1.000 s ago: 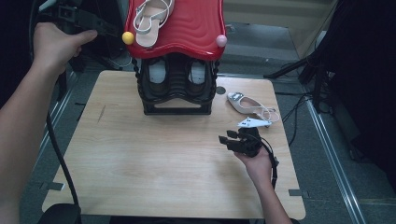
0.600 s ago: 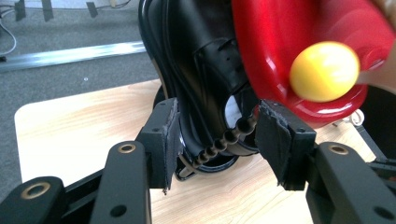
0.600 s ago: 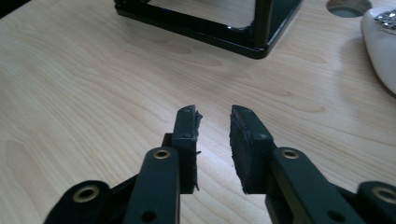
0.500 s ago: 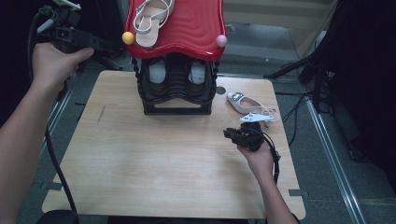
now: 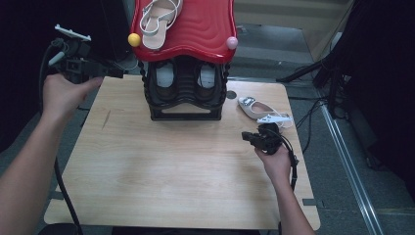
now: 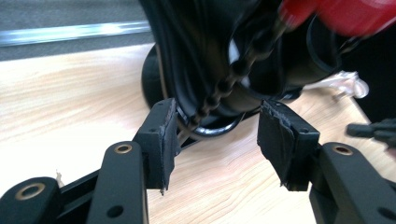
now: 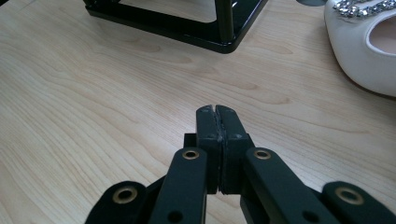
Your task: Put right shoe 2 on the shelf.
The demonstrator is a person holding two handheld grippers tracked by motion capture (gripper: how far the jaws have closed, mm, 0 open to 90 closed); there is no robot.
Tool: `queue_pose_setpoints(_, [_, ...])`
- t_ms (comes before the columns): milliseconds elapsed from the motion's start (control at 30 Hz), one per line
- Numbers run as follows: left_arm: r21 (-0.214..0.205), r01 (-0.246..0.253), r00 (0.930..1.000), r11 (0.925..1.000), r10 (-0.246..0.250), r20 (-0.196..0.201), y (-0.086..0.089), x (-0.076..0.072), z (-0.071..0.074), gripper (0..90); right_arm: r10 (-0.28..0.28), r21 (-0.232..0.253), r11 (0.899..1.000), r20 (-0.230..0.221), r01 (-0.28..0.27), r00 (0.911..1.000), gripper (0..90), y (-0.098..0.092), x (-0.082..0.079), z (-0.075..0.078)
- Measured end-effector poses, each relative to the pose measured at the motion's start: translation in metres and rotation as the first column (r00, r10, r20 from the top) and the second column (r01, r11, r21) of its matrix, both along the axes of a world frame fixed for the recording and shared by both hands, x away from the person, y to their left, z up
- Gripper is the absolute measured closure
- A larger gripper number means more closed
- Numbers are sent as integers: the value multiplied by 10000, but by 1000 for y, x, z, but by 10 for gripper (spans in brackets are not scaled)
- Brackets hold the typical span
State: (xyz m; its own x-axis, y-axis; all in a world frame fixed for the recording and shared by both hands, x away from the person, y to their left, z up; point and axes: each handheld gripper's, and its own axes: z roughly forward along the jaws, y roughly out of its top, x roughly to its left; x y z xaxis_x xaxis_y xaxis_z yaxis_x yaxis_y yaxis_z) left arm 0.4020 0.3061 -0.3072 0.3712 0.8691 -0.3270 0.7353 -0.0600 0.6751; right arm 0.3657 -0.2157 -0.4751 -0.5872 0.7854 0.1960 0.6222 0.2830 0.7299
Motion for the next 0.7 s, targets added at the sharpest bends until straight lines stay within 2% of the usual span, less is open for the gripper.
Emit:
queue_pose_setpoints(133, [-180,30,10000,9998,-32,-77,0,-5,-19,477,58,-86,9999,47,-57,10000,900,0,2,-1])
queue_pose_setpoints(200, [-301,90,9997,9995,-97,-240,0,-7,-26,475,41,-127,9999,69,-40,10000,900,0,2,0])
queue_pose_setpoints(333, [-428,193,9993,9989,-206,-307,-3,-14,-42,473,-72,-18,10000,101,72,9999,900,-2,4,0])
queue_pose_setpoints(433, [-245,240,9991,9994,-248,-332,-8,-19,-53,469,-202,119,9997,21,202,9998,900,-4,6,0])
queue_pose_setpoints(700, [-461,527,9973,9975,-549,-491,-16,-34,-81,468,-429,184,9989,145,427,9990,900,-7,11,10])
